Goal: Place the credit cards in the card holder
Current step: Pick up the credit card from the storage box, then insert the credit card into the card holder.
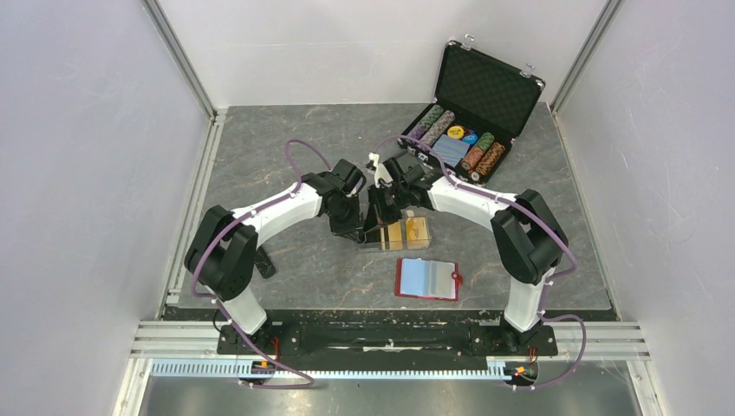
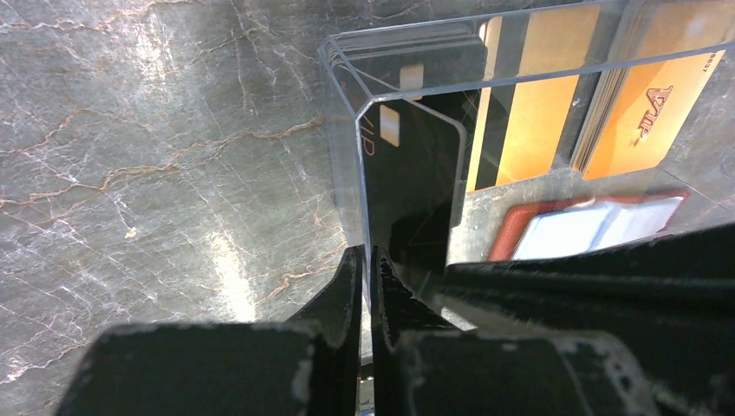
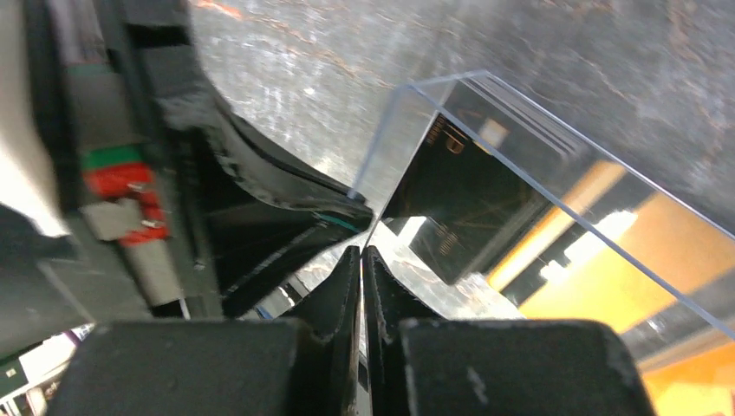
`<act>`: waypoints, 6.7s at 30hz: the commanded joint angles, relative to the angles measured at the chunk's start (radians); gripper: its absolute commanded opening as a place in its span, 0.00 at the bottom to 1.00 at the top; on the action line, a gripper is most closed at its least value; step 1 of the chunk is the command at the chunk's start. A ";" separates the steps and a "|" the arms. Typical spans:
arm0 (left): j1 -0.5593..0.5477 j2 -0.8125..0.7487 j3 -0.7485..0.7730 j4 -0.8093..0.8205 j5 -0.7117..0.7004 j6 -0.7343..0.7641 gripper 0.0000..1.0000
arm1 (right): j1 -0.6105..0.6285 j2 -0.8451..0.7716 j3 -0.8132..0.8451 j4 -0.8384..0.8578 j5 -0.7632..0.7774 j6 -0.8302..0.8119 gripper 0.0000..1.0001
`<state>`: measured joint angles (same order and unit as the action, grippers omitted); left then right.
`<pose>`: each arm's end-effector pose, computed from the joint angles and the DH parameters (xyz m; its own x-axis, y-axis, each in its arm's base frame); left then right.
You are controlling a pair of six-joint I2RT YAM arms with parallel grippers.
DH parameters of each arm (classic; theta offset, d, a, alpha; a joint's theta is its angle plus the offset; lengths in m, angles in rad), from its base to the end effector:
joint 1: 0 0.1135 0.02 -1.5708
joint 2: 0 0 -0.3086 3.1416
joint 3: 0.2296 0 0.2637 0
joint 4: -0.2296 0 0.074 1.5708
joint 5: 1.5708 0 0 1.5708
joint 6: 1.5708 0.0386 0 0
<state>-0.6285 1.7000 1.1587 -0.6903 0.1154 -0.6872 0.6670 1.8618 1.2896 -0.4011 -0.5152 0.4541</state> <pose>0.2790 -0.2083 0.2327 -0.9798 -0.0668 -0.1883 -0.0085 0.9555 -0.2950 0.3162 0.2732 0.2316 -0.9154 -0.2349 -0.3269 -0.3945 0.6847 0.6128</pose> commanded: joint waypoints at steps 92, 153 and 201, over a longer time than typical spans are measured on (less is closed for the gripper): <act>0.007 -0.301 -0.335 1.194 0.548 -0.377 0.02 | -0.315 -0.726 -0.615 0.611 -0.379 0.337 0.71; -0.323 0.184 0.016 0.149 0.122 0.119 0.02 | -0.423 -0.752 -0.896 0.048 -0.191 -0.065 0.00; -0.343 0.261 0.047 0.105 0.143 0.128 0.02 | -0.430 -0.605 -1.026 0.431 -0.181 0.038 0.00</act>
<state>-0.9508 1.9083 1.2057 -0.5831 0.2646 -0.5934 0.2337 1.2655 0.2821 -0.0372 -0.8120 0.4732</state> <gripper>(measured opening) 0.028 0.006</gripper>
